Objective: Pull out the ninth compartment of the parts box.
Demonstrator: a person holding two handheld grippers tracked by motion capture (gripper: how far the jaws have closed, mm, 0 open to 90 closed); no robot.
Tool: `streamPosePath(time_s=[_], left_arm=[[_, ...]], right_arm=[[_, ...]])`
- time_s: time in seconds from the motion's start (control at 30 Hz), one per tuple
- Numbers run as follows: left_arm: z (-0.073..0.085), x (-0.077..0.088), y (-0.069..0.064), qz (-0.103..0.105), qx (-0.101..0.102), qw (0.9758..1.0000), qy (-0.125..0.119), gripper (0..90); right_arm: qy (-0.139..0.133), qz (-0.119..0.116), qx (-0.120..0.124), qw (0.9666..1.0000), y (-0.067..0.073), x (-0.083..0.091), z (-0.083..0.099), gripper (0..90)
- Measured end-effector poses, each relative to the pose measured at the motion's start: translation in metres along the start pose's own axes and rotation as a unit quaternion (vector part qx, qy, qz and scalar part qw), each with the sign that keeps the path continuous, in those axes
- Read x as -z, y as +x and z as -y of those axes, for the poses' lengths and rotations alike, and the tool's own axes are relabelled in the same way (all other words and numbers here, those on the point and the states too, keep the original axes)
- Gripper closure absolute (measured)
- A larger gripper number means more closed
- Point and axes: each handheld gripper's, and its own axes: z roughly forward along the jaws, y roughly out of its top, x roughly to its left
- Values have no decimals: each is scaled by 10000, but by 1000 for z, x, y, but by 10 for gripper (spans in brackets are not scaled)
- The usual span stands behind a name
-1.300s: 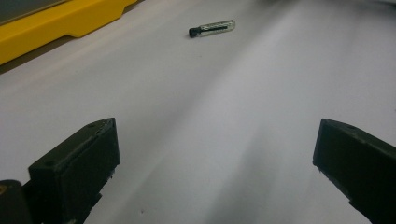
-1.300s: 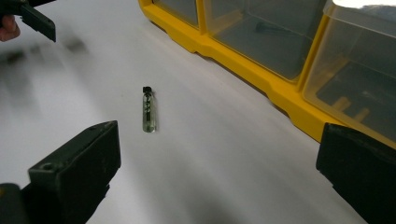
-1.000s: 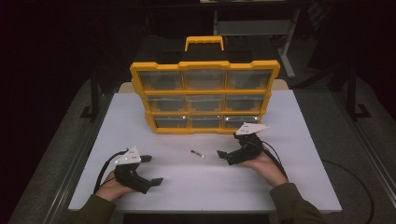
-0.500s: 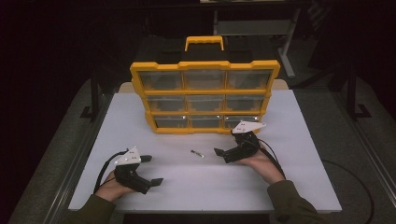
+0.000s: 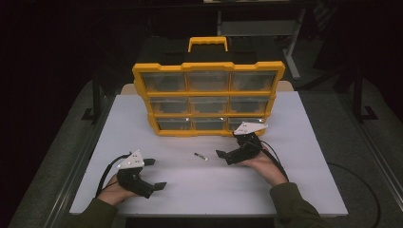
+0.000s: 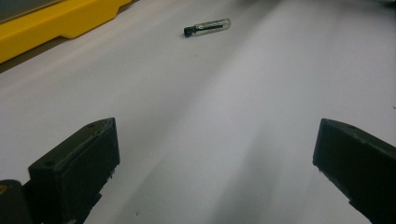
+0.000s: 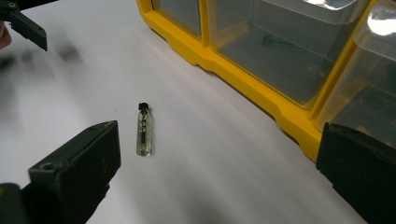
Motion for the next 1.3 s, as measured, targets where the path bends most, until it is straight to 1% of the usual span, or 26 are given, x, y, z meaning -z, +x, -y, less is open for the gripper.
streamPosePath(time_s=[0.13, 0.2, 0.27, 0.4, 0.53, 0.6, 0.7, 0.73, 0.77, 0.8, 0.83, 0.9, 0.97, 1.0, 1.07, 1.13, 1.17, 1.3], left_arm=[[0, 0, 1, -19, -10, 10000, 23, 2], [0, 0, 1, -42, -37, 10000, 21, 2], [0, 1, 1, -47, -17, 10000, 16, 2], [0, 2, 2, -60, -19, 10000, -6, 2], [0, 2, 1, -43, 6, 10000, -10, 2], [0, 2, 1, -46, 4, 10000, -11, 2], [0, 2, 1, -48, -3, 10000, -6, 2], [0, 2, 1, -47, -7, 10000, -3, 2], [0, 2, 1, -49, -15, 10000, 1, 2], [0, 2, 1, -47, -12, 10000, 3, 2], [0, 2, 1, -45, -14, 10000, 3, 2], [0, 2, 1, -52, -14, 10000, 6, 2], [0, 2, 1, -49, -7, 10000, 4, 2], [0, 2, 1, -49, -12, 10000, 6, 2], [1, 1, 1, -49, -11, 10000, 10, 2], [1, 1, 1, -50, 2, 10000, 1, 2], [1, 1, 1, -53, -7, 10000, -1, 2], [1, 1, 1, -55, -8, 10000, 9, 2]], right_arm=[[6, 20, 93, 10000, 1, 0, 1, 0], [1, 26, 118, 9999, 1, 0, 1, 0], [-12, 33, 120, 9999, 1, 1, 1, 0], [2, 91, 258, 9996, 0, 3, 2, 0], [3, 62, 268, 9996, 1, 2, 2, 0], [8, 57, 336, 9994, 2, 2, 2, 0], [15, 67, 359, 9993, 2, 2, 3, 0], [41, 110, 410, 9991, 2, 1, 3, 0], [41, 110, 410, 9991, 2, 1, 3, 0], [67, 142, 493, 9987, 2, 1, 3, 0], [72, 121, 451, 9989, 3, 1, 3, 0], [60, 174, 565, 9982, 3, 1, 3, 0], [55, 174, 571, 9982, 4, 1, 3, 0], [52, 171, 530, 9984, 5, 2, 3, 0], [42, 219, 636, 9977, 6, 2, 3, 0], [50, 226, 658, 9976, 6, 2, 3, 0], [68, 255, 728, 9970, 7, 2, 3, 0], [96, 295, 789, 9964, 9, 1, 4, 0]])
